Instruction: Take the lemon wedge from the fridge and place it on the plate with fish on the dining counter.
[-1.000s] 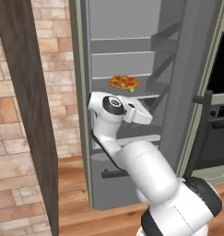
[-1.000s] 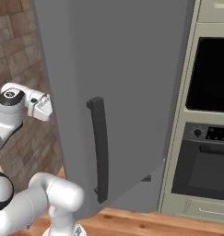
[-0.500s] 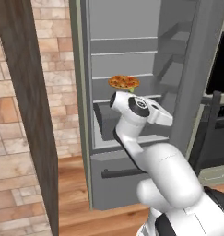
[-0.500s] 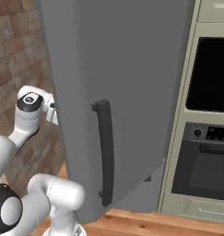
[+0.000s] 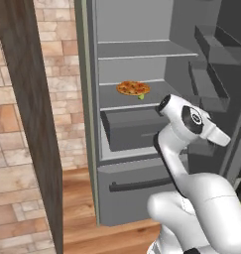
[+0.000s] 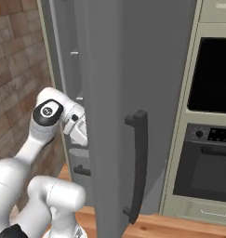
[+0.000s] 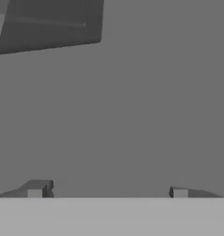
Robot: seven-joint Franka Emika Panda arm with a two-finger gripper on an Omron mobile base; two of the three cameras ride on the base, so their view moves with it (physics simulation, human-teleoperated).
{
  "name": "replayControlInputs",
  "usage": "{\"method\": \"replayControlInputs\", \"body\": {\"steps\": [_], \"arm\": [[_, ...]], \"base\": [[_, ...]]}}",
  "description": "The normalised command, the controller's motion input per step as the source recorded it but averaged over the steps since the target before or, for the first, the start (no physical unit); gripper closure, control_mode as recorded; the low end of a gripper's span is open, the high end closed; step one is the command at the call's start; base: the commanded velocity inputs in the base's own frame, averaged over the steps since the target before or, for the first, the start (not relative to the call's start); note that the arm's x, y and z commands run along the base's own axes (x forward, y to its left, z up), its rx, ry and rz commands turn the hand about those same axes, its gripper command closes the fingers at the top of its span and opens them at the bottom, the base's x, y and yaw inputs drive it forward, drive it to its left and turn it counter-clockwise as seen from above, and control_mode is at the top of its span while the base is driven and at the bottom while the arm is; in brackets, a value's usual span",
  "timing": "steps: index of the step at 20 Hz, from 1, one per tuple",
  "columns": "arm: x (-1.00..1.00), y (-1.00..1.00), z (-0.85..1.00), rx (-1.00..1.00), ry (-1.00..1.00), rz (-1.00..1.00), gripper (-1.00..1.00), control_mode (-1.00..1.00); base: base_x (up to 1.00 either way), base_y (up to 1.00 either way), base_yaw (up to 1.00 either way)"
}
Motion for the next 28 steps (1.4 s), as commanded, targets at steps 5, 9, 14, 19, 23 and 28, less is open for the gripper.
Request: {"method": "replayControlInputs", "body": {"steps": [5, 9, 14, 19, 23, 28], "arm": [[-0.29, -1.00, -0.12, 0.00, -0.06, -0.02, -1.00, -1.00], [-0.04, -0.75, -0.01, 0.02, -0.08, 0.12, -1.00, -1.00], [0.00, -0.24, 0.00, 0.00, 0.00, 0.07, -1.00, -1.00], [-0.22, 0.36, 0.07, -0.02, 0.00, 0.01, -1.00, -1.00], [-0.27, 1.00, 0.42, -0.09, 0.02, 0.03, -1.00, -1.00], [-0.05, 1.00, 0.64, -0.01, 0.21, 0.22, -1.00, -1.00]], "base": [[0.00, 0.00, 0.00], [0.00, 0.00, 0.00], [0.00, 0.00, 0.00], [0.00, 0.00, 0.00], [0.00, 0.00, 0.00], [0.00, 0.00, 0.00]]}}
